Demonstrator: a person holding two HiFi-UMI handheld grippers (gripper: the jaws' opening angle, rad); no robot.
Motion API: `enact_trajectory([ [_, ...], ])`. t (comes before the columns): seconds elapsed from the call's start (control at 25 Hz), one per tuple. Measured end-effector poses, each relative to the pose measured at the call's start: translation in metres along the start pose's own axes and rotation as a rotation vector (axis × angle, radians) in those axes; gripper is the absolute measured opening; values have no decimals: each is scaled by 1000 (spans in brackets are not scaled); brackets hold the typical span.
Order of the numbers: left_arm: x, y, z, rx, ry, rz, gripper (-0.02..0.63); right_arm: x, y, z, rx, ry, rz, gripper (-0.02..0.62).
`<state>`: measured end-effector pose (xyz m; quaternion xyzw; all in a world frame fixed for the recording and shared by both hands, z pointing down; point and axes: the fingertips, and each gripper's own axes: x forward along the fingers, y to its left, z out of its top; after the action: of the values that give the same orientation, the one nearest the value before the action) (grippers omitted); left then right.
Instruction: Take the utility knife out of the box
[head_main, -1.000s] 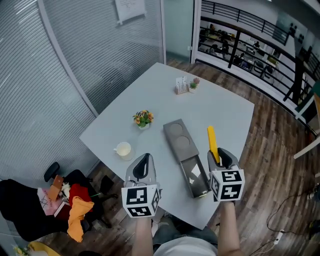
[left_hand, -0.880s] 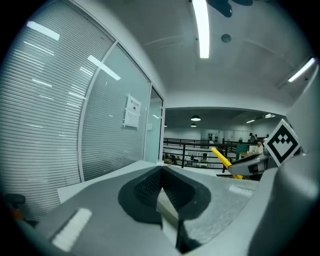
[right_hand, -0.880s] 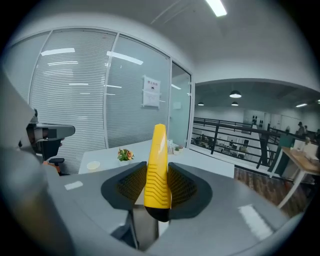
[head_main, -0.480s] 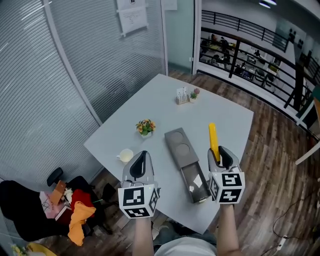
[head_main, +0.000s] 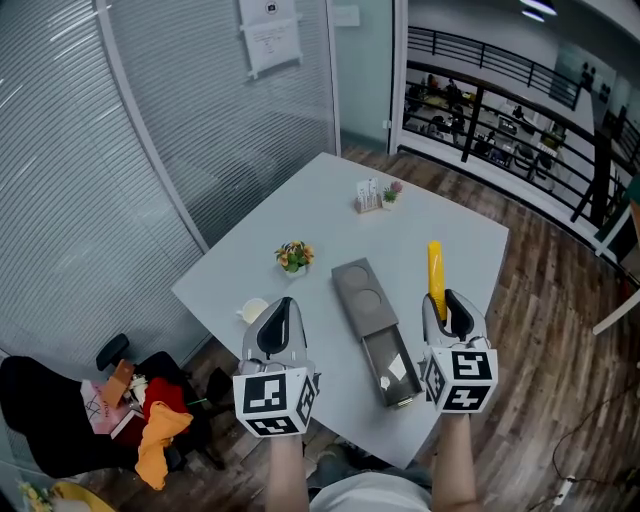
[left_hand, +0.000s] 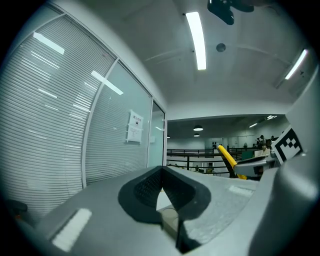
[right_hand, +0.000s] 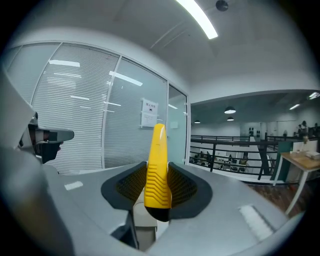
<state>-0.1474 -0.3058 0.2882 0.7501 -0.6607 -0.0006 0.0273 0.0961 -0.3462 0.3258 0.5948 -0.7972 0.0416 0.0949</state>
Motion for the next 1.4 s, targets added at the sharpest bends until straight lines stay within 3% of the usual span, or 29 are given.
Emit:
enact_trajectory([
  [1.4, -12, -7, 11, 14, -22, 10, 1, -12, 6, 14, -19, -49, 36, 163],
])
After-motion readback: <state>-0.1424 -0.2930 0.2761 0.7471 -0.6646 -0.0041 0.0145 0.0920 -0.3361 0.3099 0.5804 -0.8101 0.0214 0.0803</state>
